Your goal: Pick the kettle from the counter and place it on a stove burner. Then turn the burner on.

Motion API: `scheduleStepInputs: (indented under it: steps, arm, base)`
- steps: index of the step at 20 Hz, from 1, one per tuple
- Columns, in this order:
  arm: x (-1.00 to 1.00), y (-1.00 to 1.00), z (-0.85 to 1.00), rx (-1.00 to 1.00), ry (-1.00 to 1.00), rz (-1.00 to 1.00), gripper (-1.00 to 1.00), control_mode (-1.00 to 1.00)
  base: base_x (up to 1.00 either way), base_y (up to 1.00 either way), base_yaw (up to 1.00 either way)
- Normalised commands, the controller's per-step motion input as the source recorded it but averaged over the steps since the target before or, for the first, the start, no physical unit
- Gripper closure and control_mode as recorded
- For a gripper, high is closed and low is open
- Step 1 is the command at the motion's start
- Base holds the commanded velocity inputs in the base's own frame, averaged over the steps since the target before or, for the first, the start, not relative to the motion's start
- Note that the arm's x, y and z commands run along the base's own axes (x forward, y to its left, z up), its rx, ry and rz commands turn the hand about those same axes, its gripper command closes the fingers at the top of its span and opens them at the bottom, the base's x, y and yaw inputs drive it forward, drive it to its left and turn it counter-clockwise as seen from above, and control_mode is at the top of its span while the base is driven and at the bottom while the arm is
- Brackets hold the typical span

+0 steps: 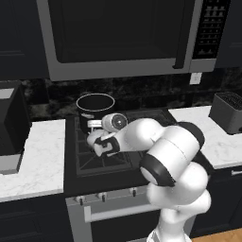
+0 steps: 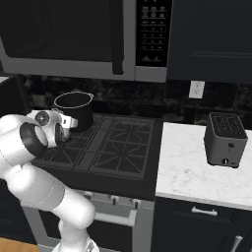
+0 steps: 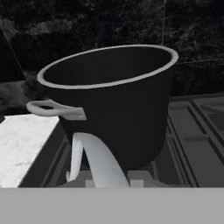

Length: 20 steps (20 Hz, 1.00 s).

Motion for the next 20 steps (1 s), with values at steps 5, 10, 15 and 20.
scheduleStepInputs:
  steps: [5, 10, 15, 20]
  arm:
    - [-0.13, 0.02, -0.26, -0.01, 0.0, -0.07, 1.0, -1.0]
    - [-0.22, 0.0, -0.12, 0.0, 0.0, -0.08, -1.0, -1.0]
    - [-0.2, 0.0, 0.0, 0.0, 0.0, -0.08, -1.0, -1.0]
    - [-0.17, 0.0, 0.0, 0.0, 0.0, -0.08, -1.0, -1.0]
  base:
    - [0.0, 0.0, 0.0]
    - [0.0, 0.0, 0.0]
    - [0.0, 0.0, 0.0]
    - [0.0, 0.0, 0.0]
